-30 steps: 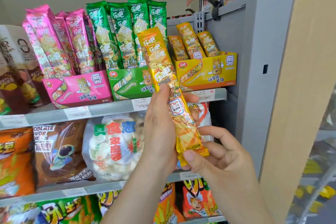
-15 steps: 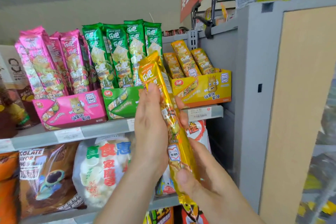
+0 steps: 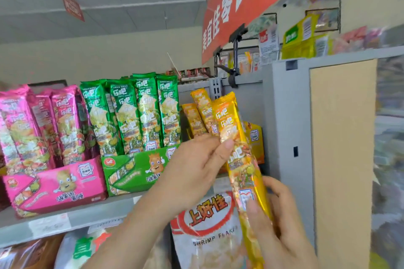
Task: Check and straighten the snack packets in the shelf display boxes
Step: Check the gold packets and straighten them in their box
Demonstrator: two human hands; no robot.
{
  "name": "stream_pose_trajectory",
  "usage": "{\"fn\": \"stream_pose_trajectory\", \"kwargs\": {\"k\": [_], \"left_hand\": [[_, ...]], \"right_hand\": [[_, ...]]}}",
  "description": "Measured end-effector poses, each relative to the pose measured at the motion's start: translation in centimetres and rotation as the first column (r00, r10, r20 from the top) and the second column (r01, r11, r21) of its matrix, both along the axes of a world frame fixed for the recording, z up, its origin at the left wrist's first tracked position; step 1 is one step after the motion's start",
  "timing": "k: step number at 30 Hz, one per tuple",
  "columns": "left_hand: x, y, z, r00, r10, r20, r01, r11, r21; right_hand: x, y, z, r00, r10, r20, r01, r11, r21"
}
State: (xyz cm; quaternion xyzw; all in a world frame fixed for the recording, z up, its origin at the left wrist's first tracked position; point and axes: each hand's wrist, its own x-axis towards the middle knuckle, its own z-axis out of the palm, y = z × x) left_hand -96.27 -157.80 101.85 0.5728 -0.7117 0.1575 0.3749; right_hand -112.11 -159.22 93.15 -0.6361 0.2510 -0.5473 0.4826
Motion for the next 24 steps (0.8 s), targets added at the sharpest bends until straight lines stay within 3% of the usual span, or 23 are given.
{"fn": "stream_pose_trajectory", "kwargs": {"k": [3,6,9,12,17,19,20,22,24], "left_hand": [[-0.1,-1.9,1.4,0.977,0.085,0.193,-0.083,0.996,-0.022],[0.3,-3.7,2.3,0.944,0.129,0.305,-0.160,0.984,0.079],[0.8,-4.9,3.2,0.916,0.190,0.352,-0.273,0.940,0.203],[1.4,-5.0,3.9,0.939,0.187,0.289,-0.282,0.899,0.335],[1.6,-4.5,3.3,0.908,0.131,0.398,-0.264,0.916,0.302],[1.4,-4.1,3.0,0.978,0.120,0.168,-0.153,0.968,0.197],[1.0,-3.7,3.0,0.995,0.077,-0.068,-0.068,0.989,0.130],[0.3,-2.5,2.9,0.870,-0.095,-0.483,0.123,0.992,0.027],[-0.1,-1.5,2.6,0.804,-0.139,-0.577,0.208,0.977,0.054]], "right_hand": [[-0.5,-2.1,0.3,0.946,-0.292,-0.141,0.255,0.938,-0.234],[-0.7,-3.4,0.4,0.932,-0.335,-0.137,0.295,0.923,-0.245],[-0.6,-3.7,0.2,0.949,-0.298,-0.106,0.271,0.937,-0.220],[0.1,-3.8,0.0,0.985,-0.169,0.017,0.170,0.976,-0.135],[0.8,-3.8,0.4,0.978,0.022,0.208,-0.003,0.996,-0.089],[1.2,-4.3,0.5,0.968,0.082,0.236,-0.054,0.991,-0.122],[1.4,-4.5,0.7,0.963,0.109,0.248,-0.075,0.987,-0.146],[2.2,-4.9,1.4,0.960,0.143,0.243,-0.096,0.976,-0.196],[3.1,-5.2,2.4,0.962,0.156,0.223,-0.098,0.963,-0.250]]}}
